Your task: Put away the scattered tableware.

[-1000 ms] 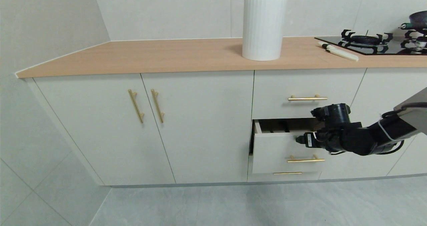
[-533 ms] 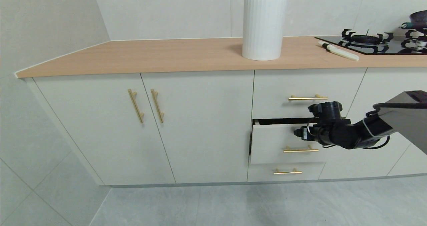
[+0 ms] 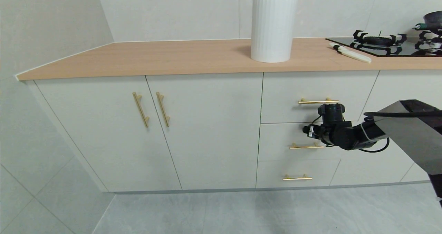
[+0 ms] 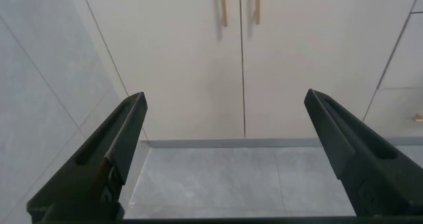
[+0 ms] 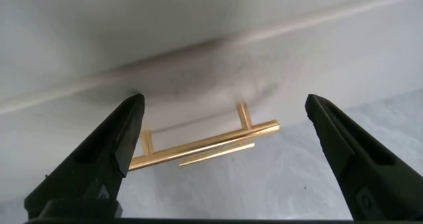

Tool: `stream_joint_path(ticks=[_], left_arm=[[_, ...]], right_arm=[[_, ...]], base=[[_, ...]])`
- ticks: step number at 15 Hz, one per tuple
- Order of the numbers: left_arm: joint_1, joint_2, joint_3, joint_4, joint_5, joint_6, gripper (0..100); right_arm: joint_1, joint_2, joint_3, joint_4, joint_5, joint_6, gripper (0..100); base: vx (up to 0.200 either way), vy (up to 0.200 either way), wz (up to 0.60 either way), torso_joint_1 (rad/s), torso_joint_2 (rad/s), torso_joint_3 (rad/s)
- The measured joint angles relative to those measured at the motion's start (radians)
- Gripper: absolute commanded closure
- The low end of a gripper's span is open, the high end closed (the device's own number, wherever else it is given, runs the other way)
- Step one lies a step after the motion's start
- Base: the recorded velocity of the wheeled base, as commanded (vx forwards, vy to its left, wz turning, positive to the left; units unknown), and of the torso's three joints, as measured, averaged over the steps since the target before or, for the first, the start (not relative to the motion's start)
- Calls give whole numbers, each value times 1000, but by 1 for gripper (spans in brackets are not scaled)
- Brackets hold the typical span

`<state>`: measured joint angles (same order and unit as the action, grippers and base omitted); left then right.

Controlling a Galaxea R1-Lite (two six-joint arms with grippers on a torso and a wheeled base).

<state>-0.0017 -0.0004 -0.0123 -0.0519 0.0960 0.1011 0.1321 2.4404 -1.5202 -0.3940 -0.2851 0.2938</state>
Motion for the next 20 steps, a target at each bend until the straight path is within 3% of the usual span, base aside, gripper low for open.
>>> stream_joint_path(ticks=[6, 9, 15, 20], left_arm=[[0, 0, 0, 0, 0, 0, 0], [0, 0, 0, 0, 0, 0, 0], [0, 0, 0, 0, 0, 0, 0], [0, 0, 0, 1, 0, 0, 0]], right_arm=[[-3, -13, 11, -13, -17, 37, 0], [-7, -134, 125, -14, -21, 69, 0], [-14, -716, 513, -6, -45, 40, 0], [-52, -1338, 772, 57, -76, -181, 0]], base=[[0, 0, 0, 0, 0, 0], [0, 0, 0, 0, 0, 0], [0, 0, 0, 0, 0, 0], [0, 0, 0, 0, 0, 0]])
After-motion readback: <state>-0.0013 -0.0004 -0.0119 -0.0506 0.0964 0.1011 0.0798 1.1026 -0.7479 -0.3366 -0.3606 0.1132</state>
